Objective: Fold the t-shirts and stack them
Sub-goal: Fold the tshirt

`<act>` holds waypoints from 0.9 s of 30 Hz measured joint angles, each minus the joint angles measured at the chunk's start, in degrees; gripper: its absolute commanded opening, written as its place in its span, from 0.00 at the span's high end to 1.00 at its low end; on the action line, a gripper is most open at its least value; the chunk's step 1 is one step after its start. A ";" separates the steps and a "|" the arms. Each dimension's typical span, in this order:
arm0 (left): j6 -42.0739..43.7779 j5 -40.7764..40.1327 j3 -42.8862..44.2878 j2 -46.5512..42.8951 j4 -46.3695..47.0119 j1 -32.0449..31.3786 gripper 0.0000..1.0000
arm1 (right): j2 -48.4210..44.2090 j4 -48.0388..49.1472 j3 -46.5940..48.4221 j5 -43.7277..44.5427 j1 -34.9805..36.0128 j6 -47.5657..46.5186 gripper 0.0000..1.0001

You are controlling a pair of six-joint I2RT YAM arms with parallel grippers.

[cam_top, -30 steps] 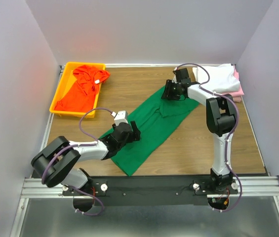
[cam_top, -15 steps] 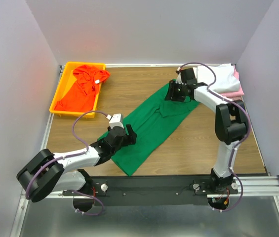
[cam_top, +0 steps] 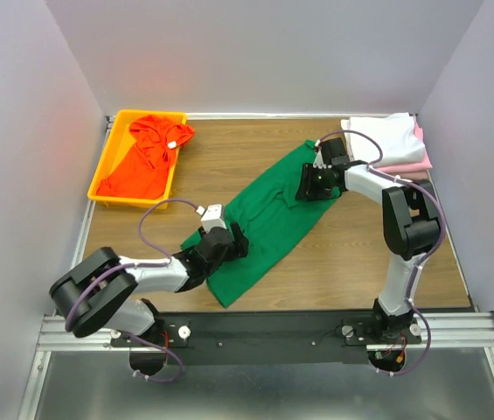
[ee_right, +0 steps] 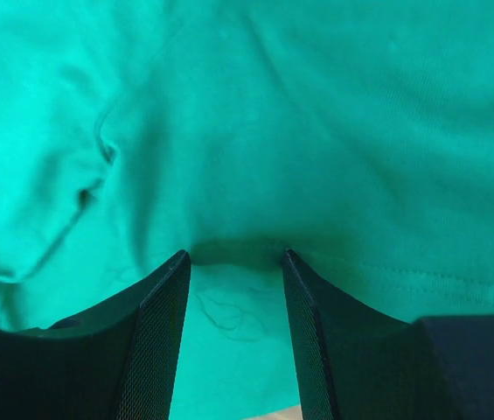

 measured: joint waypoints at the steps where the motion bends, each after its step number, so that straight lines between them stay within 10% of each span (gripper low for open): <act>1: -0.26 -0.46 0.61 1.40 0.98 -0.66 0.23 | 0.83 0.17 0.26 -0.28 -0.02 0.04 0.46; 27: -16.09 -0.09 13.49 17.11 5.09 -25.81 0.22 | 19.85 -4.02 28.33 -1.62 0.35 -1.62 0.45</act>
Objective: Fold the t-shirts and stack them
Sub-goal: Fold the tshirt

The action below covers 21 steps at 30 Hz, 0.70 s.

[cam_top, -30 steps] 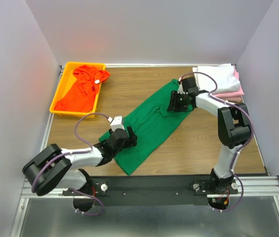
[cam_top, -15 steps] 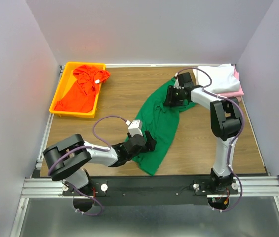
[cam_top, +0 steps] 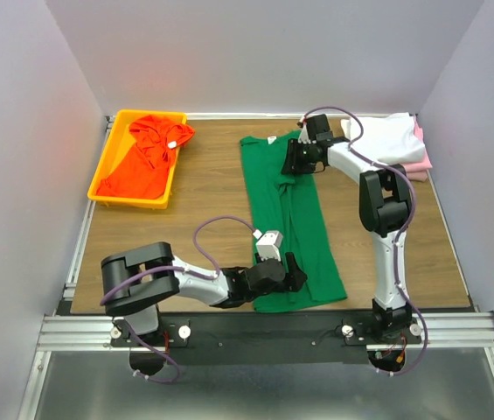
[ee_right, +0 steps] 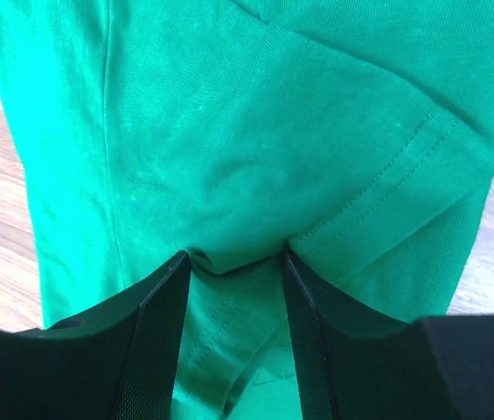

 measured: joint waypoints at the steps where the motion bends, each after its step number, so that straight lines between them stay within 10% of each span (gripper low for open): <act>1: 0.02 0.00 0.79 0.68 -0.13 -0.13 0.22 | 0.46 -0.37 0.76 -0.28 0.00 -0.13 0.45; 21: -0.02 -0.33 -0.17 -11.45 -20.11 -1.29 0.20 | -7.48 -4.72 -4.70 -2.56 0.00 -1.99 0.45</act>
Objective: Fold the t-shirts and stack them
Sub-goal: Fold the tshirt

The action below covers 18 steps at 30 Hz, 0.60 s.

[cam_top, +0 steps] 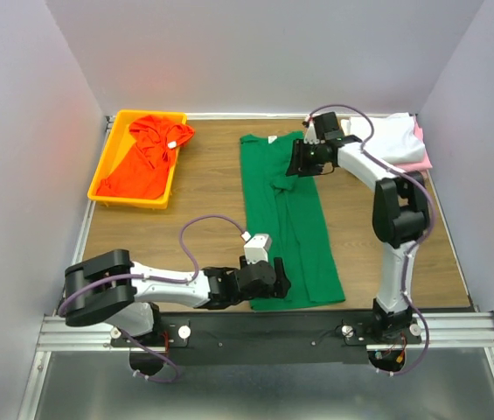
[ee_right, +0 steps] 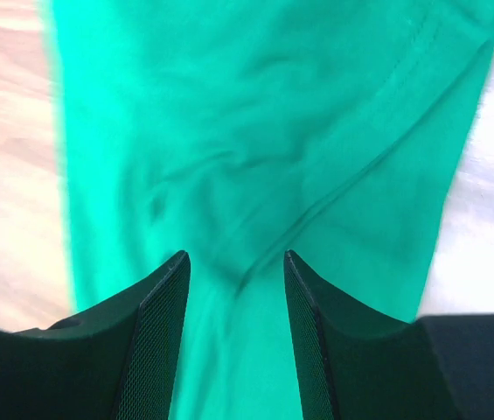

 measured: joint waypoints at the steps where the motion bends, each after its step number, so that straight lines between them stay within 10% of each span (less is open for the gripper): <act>1: -0.11 -0.20 -0.31 -1.03 -0.76 -0.02 0.20 | -3.10 -0.22 -1.77 0.13 0.00 0.04 0.45; 18: -4.09 0.15 -12.70 -18.21 -8.83 0.92 0.26 | -45.99 -2.67 -47.30 9.31 0.76 7.32 0.43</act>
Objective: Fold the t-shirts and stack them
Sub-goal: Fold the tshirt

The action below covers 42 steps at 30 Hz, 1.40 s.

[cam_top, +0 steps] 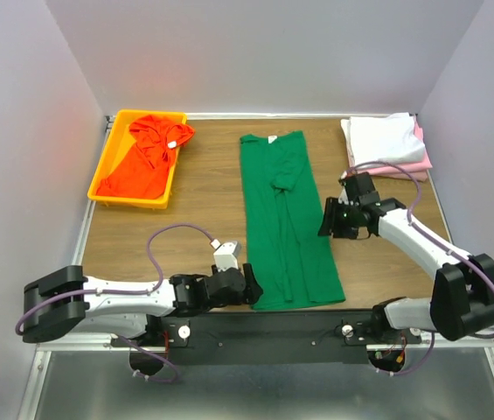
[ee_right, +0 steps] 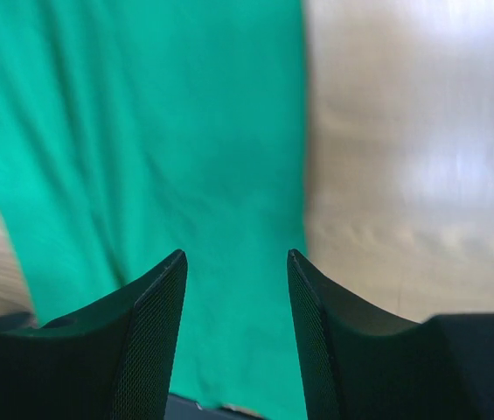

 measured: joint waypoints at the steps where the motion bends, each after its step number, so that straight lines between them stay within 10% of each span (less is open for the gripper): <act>1: -0.42 0.33 -0.33 -1.18 -0.59 0.07 0.27 | -1.20 -1.11 -2.25 0.39 0.04 0.81 0.43; 22: -4.37 6.86 -3.61 -0.52 4.61 0.37 0.57 | -6.97 -12.20 -5.75 4.61 5.35 8.57 0.43; 28: -4.63 8.37 -4.96 1.60 8.85 0.42 1.00 | -6.97 -12.46 -5.75 4.87 6.23 9.01 0.43; 42: -10.36 5.70 -8.37 -11.69 -0.96 0.79 1.00 | -6.14 -12.52 -6.38 5.75 11.39 11.89 0.44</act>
